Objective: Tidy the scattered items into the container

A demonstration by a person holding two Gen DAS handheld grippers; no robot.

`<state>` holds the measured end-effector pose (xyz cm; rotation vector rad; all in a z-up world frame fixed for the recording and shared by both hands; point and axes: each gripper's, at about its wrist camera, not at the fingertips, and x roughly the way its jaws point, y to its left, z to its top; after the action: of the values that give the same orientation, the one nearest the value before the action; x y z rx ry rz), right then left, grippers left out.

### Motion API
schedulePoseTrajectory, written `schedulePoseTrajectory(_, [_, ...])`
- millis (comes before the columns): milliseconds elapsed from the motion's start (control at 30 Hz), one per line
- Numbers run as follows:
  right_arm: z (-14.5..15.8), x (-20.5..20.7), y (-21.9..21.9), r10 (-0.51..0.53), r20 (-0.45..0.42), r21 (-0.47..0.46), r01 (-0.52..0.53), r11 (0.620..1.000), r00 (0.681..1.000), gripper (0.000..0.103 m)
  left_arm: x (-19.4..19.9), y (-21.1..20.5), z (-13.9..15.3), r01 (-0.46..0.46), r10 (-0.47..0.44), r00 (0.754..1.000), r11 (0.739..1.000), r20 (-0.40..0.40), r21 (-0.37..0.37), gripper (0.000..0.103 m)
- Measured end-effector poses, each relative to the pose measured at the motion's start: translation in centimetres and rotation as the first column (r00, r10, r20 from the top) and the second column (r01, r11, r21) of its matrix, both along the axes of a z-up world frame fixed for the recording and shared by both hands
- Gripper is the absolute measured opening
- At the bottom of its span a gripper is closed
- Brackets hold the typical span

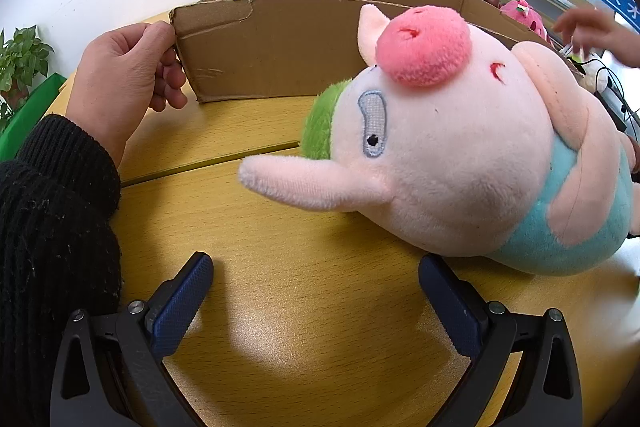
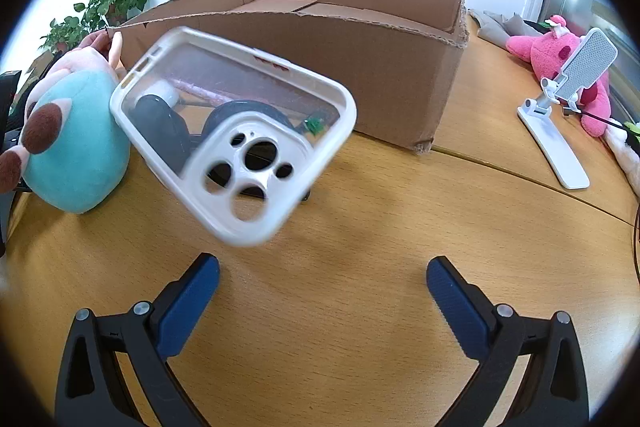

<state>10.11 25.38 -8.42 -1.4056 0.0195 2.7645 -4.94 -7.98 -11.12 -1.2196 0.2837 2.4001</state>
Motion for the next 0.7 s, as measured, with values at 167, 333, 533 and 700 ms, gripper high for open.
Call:
schedulePoseTrajectory(167, [-0.01,0.27,-0.26,0.001,0.0,0.0,-0.001,1.0,1.0,0.103,0.0,0.02,-0.01,0.0,0.0,1.0,1.0,0.0,0.0,0.103])
schedulePoseTrajectory(333, [-0.02,0.24,-0.21,0.001,-0.001,0.0,-0.001,1.0,1.0,0.103,0.02,0.02,-0.02,0.021,-0.021,1.0,1.0,0.0,0.0,0.103])
schedulePoseTrajectory(533, [-0.03,0.25,-0.2,0.002,-0.001,0.0,-0.002,1.0,1.0,0.103,0.02,0.04,-0.02,0.021,-0.021,1.0,1.0,0.0,0.0,0.103])
schedulePoseTrajectory(700, [-0.03,0.22,-0.15,0.003,-0.001,0.0,-0.003,1.0,1.0,0.103,0.05,0.08,-0.03,0.021,-0.021,1.0,1.0,0.0,0.0,0.103])
